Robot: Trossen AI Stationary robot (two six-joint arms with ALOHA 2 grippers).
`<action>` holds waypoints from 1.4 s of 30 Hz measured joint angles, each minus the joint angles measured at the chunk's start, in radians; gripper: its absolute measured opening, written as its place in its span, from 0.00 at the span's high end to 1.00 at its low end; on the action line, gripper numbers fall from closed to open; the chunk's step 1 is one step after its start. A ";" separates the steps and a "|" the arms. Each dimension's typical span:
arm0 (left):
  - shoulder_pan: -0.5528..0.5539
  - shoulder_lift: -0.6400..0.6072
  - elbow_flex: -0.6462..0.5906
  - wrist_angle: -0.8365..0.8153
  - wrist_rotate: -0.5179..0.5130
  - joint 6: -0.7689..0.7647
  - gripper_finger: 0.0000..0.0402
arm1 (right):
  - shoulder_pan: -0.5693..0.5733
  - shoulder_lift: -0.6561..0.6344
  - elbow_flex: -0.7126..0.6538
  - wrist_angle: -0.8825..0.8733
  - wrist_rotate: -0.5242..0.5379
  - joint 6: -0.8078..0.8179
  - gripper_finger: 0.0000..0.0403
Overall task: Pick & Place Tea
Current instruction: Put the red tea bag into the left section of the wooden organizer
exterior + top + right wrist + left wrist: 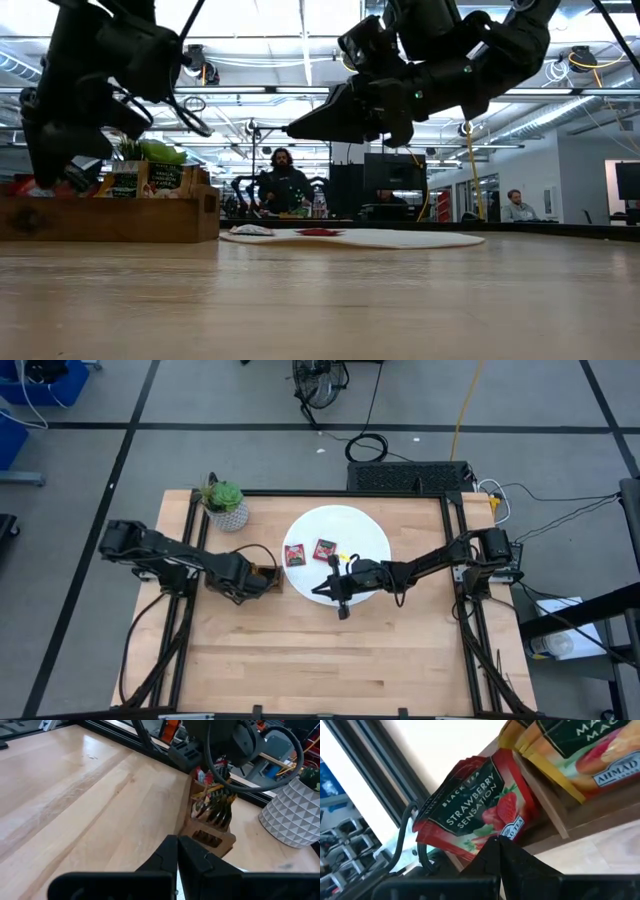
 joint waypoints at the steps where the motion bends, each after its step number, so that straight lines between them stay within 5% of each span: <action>1: 0.000 0.006 0.000 0.000 0.000 -0.008 0.99 | 0.002 0.000 0.000 0.000 0.000 0.000 1.00; 28: -0.017 0.045 -0.130 0.165 -0.009 -0.141 0.99 | 0.005 0.000 -0.001 -0.016 0.001 -0.012 1.00; 36: -0.018 0.046 -0.133 0.228 -0.099 -0.184 0.97 | 0.005 0.000 -0.001 -0.016 0.001 -0.012 1.00; 42: -0.018 0.045 -0.130 0.225 -0.056 -0.103 0.98 | 0.005 0.000 -0.001 -0.016 0.001 -0.015 1.00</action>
